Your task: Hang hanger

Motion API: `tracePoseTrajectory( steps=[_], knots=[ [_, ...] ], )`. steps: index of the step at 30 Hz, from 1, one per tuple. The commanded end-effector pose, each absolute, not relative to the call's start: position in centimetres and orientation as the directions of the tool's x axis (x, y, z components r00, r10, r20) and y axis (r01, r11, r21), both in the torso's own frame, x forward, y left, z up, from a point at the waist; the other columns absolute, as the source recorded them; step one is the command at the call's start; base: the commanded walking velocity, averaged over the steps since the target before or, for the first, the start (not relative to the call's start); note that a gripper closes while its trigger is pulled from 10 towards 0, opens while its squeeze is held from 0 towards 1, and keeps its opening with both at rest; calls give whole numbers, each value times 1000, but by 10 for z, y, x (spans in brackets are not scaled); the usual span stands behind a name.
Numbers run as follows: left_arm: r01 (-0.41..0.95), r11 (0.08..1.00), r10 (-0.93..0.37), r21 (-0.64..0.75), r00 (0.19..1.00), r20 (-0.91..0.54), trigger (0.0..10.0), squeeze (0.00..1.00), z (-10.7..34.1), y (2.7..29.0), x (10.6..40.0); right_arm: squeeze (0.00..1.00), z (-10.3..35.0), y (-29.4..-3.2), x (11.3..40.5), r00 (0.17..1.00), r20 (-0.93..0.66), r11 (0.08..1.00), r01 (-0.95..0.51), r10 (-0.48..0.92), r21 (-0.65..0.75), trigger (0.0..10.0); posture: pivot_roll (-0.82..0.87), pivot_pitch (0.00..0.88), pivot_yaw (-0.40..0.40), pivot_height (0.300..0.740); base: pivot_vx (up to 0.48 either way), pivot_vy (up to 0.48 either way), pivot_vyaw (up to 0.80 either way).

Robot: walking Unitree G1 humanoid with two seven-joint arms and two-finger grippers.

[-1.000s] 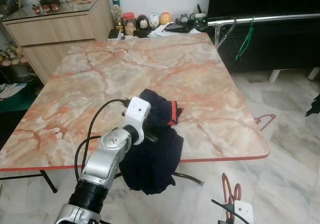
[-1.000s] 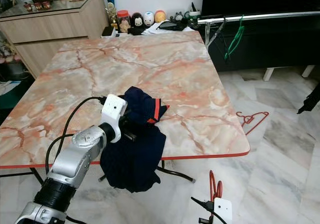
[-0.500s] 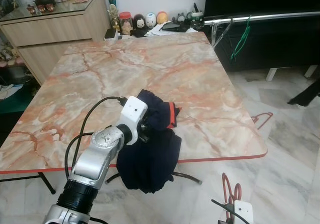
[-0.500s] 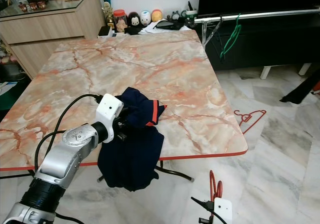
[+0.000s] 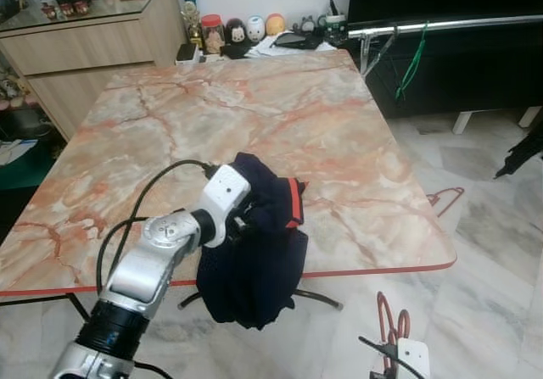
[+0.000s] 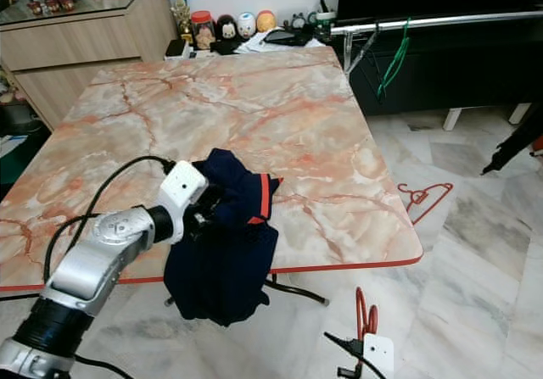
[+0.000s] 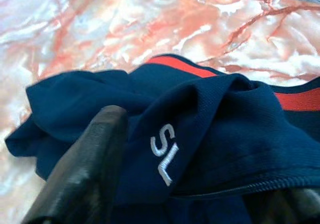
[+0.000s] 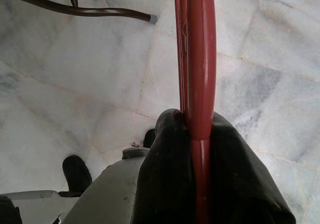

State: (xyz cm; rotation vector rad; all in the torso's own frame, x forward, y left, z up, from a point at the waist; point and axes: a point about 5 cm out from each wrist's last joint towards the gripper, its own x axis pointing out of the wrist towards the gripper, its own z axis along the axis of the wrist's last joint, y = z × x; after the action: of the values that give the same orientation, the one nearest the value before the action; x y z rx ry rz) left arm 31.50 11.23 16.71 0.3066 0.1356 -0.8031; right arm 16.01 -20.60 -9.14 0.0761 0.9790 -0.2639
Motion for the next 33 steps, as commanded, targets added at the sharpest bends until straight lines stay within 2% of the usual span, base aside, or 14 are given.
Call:
tracePoseTrajectory(
  steps=[1, 5, 7, 9, 10, 11, 14, 16, 18, 20, 24, 26, 29, 33],
  knots=[
    [720, 645, -684, 255, 693, -227, 10000, 1000, 174, 116, 316, 0, -91, -204, 162, 531, -827, 962, 268, -185, -44, 10000, -142, 0, 83, 740, 0, 0, 0],
    [545, 816, -521, 193, 838, -164, 10000, 1000, 184, 124, 336, 0, -91, -204, 162, 531, -827, 961, 271, -187, -43, 10000, -139, 0, 83, 740, 0, 0, 0],
    [492, 856, -469, 159, 868, -162, 10000, 1000, 185, 126, 341, 0, -91, -204, 162, 530, -827, 961, 272, -187, -44, 10000, -139, 0, 83, 740, 0, 0, 0],
    [506, 848, -479, 155, 859, -181, 10000, 1000, 183, 124, 341, 0, -91, -204, 162, 531, -827, 961, 271, -188, -44, 10000, -140, 0, 84, 740, 0, 0, 0],
    [592, 787, -555, 172, 802, -221, 10000, 1000, 181, 118, 335, 0, -91, -204, 162, 531, -827, 962, 270, -187, -44, 10000, -142, 0, 85, 740, 0, 0, 0],
    [706, 687, -657, 174, 705, -265, 10000, 1000, 178, 110, 323, 0, -91, -204, 162, 531, -827, 962, 269, -187, -45, 10000, -142, 0, 85, 740, 0, 0, 0],
    [814, 562, -771, 145, 579, -264, 10000, 1000, 180, 104, 308, 0, -91, -203, 162, 529, -828, 962, 269, -187, -46, 10000, -139, 0, 85, 740, 0, 0, 0],
    [831, 541, -797, 127, 555, -238, 10000, 1000, 184, 104, 305, 0, -91, -203, 162, 528, -828, 962, 269, -187, -46, 10000, -136, 0, 86, 740, 0, 0, 0],
    [766, 626, -737, 144, 642, -213, 10000, 1000, 188, 111, 315, 0, -91, -203, 162, 528, -829, 962, 269, -187, -46, 10000, -136, 0, 85, 740, 0, 0, 0],
    [556, 818, -527, 143, 826, -200, 10000, 1000, 189, 128, 339, 0, -91, -203, 163, 528, -829, 963, 267, -186, -46, 10000, -134, 0, 85, 740, 0, 0, 0],
    [501, 850, -468, 160, 860, -204, 10000, 1000, 190, 136, 344, 0, -91, -203, 163, 528, -829, 963, 266, -186, -46, 10000, -135, 0, 84, 740, 0, 0, 0],
    [631, 762, -591, 146, 770, -240, 10000, 1000, 187, 125, 333, 0, -91, -203, 162, 528, -828, 963, 266, -187, -48, 10000, -138, 0, 84, 740, 0, 0, 0],
    [816, 564, -764, 126, 574, -296, 10000, 1000, 180, 110, 308, 0, -91, -204, 162, 527, -829, 963, 266, -188, -49, 10000, -136, 0, 84, 740, 0, 0, 0],
    [856, 501, -789, 132, 514, -337, 10000, 1000, 175, 112, 302, 0, -91, -204, 162, 527, -829, 963, 264, -188, -50, 10000, -135, 0, 83, 740, 0, 0, 0]
  ],
)
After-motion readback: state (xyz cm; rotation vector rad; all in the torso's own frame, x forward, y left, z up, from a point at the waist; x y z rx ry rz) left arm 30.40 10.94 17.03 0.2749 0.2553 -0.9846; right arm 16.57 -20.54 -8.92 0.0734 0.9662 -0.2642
